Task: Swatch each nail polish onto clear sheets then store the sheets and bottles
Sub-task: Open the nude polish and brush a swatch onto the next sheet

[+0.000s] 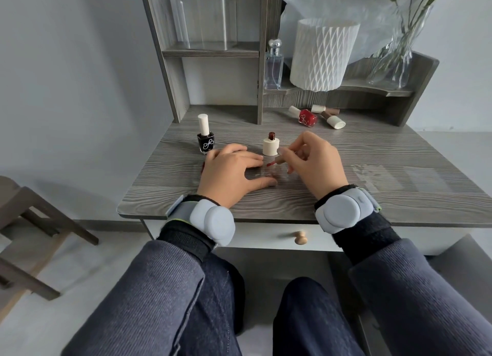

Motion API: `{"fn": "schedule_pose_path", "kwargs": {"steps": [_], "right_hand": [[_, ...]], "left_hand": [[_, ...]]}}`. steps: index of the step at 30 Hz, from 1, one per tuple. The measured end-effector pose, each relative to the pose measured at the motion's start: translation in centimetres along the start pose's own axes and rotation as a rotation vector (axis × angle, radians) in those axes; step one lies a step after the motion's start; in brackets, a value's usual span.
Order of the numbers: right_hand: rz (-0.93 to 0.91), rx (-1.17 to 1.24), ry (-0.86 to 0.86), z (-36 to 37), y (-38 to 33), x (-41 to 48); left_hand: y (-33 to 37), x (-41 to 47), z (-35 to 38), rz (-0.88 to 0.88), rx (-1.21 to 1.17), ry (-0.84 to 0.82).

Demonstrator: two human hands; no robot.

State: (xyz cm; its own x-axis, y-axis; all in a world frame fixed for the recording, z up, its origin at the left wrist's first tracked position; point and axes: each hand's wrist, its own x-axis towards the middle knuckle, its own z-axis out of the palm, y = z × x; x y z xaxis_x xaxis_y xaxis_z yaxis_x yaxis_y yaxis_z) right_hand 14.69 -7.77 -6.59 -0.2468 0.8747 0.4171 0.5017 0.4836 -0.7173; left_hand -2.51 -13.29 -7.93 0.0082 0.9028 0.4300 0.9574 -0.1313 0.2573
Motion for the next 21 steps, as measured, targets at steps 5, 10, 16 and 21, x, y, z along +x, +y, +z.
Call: {"fn": "schedule_pose_path", "kwargs": {"steps": [5,10,16,21], "right_hand": [[0.021,-0.091,-0.017,0.12,0.35,0.18],[-0.004,-0.034,0.075,-0.09,0.0,0.13],[-0.026,-0.031,-0.03,0.28,0.3,0.2],[0.0,-0.024,-0.081,0.2,0.05,0.02]], "left_hand": [[-0.03,-0.04,0.0,0.003,-0.006,0.005],[-0.03,-0.01,0.04,0.002,-0.002,0.003],[0.0,0.01,0.01,-0.002,0.002,-0.004],[-0.04,0.05,0.11,-0.006,0.012,-0.004]]}}
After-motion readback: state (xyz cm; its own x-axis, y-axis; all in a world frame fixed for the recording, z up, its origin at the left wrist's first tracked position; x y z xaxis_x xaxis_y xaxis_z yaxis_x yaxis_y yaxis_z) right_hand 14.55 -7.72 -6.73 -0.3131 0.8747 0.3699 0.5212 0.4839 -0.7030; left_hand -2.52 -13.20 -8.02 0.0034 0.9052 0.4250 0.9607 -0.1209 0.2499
